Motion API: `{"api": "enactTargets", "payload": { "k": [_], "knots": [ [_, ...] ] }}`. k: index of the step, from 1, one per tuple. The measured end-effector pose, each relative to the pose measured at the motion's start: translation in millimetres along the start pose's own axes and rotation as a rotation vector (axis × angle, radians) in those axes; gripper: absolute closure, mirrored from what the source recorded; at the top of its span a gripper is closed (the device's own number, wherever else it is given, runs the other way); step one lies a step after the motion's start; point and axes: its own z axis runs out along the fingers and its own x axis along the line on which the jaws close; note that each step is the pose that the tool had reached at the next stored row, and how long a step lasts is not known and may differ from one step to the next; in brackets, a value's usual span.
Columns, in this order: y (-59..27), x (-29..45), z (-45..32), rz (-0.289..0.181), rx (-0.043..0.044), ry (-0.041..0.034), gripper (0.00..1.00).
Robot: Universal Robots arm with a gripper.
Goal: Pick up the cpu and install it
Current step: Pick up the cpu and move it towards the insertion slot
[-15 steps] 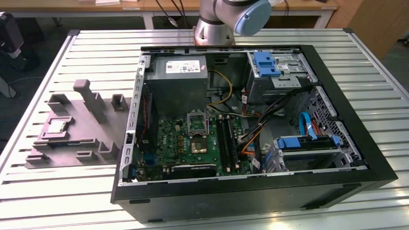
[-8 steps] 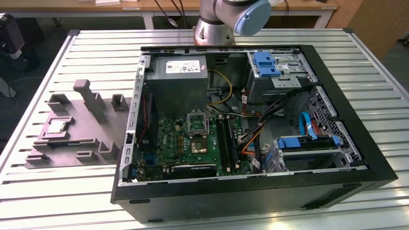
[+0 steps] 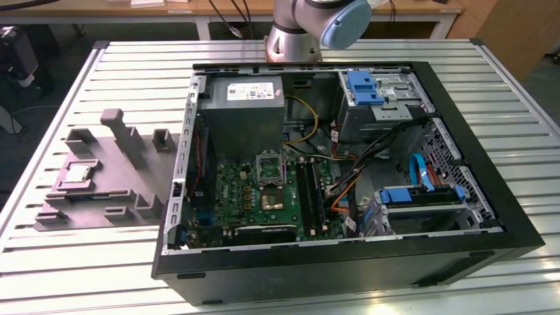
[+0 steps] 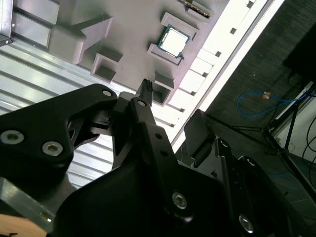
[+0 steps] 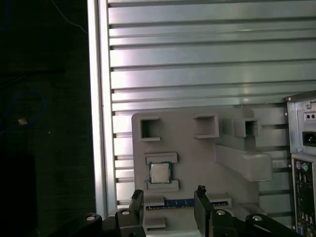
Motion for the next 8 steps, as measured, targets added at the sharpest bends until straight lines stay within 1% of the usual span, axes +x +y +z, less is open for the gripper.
{"api": "enactTargets", "payload": {
  "k": [4,8],
  "knots": [
    [-0.1,0.1,2.7,-0.004,0.0000,0.0015,0.47],
    [-0.3,0.3,6.4,-0.042,-0.0003,0.0047,0.47]
  ]
}}
